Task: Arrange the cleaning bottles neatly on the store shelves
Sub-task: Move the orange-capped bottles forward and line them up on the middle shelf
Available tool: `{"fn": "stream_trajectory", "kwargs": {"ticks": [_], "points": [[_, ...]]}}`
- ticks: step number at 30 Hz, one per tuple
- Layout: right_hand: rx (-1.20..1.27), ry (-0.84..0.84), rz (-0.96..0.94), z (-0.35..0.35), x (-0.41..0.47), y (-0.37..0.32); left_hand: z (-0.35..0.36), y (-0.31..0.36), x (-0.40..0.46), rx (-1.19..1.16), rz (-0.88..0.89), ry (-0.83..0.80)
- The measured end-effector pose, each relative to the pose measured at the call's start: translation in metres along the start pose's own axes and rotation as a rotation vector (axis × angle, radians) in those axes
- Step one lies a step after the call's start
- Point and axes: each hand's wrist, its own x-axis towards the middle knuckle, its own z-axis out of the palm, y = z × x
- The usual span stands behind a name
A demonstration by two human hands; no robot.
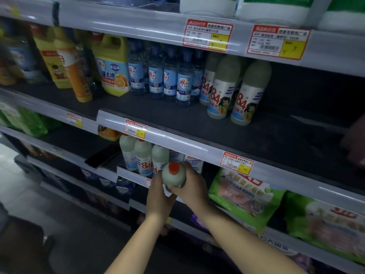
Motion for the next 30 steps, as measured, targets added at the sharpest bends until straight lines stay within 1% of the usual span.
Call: {"fn": "stream_trajectory", "kwargs": {"ticks": [2, 4, 9, 11, 15, 19, 22, 24, 26, 28, 30], "points": [[0.002, -0.050, -0.038, -0.012, -0.006, -0.019, -0.008, 0.003, -0.001, 0.051, -0.012, 0.007], [-0.004, -0.073, -0.080, -0.026, -0.010, -0.041, -0.018, 0.012, -0.004, 0.044, -0.002, 0.031], [0.069, -0.049, -0.234, -0.072, -0.019, -0.096, -0.049, 0.069, -0.014, -0.030, 0.178, 0.148], [0.101, -0.040, -0.293, -0.092, -0.019, -0.116, -0.061, 0.096, -0.012, -0.063, 0.257, 0.155], [0.146, 0.057, -0.377, -0.122, -0.012, -0.139, -0.073, 0.135, 0.009, -0.093, 0.370, 0.153], [0.149, 0.159, -0.398, -0.132, 0.001, -0.144, -0.071, 0.158, 0.039, -0.088, 0.440, 0.099], [0.064, 0.210, -0.366, -0.127, 0.015, -0.140, -0.063, 0.163, 0.060, -0.109, 0.477, 0.065], [0.014, 0.239, -0.345, -0.124, 0.026, -0.135, -0.055, 0.164, 0.070, -0.109, 0.471, 0.029], [-0.021, 0.248, -0.308, -0.122, 0.036, -0.129, -0.048, 0.164, 0.077, -0.167, 0.459, -0.040], [-0.028, 0.249, -0.276, -0.120, 0.046, -0.123, -0.043, 0.163, 0.086, -0.186, 0.407, -0.108], [-0.024, 0.260, -0.268, -0.117, 0.056, -0.117, -0.039, 0.158, 0.095, -0.178, 0.420, -0.162]]}}
